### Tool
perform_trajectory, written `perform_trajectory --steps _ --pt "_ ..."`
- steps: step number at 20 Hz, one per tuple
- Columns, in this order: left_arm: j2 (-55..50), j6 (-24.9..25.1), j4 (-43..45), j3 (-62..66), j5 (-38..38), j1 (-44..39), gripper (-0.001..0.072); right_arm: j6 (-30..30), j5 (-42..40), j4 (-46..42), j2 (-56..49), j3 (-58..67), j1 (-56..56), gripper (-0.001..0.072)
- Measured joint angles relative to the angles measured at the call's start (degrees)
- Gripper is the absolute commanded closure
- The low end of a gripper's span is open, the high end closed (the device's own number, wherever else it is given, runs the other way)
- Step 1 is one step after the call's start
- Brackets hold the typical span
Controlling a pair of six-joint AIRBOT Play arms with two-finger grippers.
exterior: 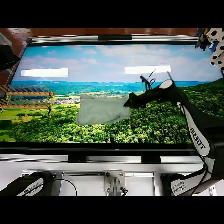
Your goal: Fold the shirts.
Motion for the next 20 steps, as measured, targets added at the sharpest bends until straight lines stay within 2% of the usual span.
perform_trajectory --steps 2,7,14,20 --pt "-0.02 0.00 0.00 0.00 0.00 -0.02 0.0676 -0.11 -0.09 -0.24 0.24 6.21 -2.58 0.0653" --pt "-0.04 -0.02 -0.02 0.00 -1.14 -0.02 0.0676 6.01 0.00 -5.18 0.46 16.74 -16.26 0.0653" --pt "-0.09 -1.25 -0.42 0.00 -4.28 -0.02 0.0675 10.01 7.93 -11.26 0.52 19.45 -44.63 0.0653" --pt "-0.11 -3.80 -1.20 0.00 -4.68 -0.02 0.0675 12.98 14.51 -20.24 0.68 19.63 -66.07 0.0654"
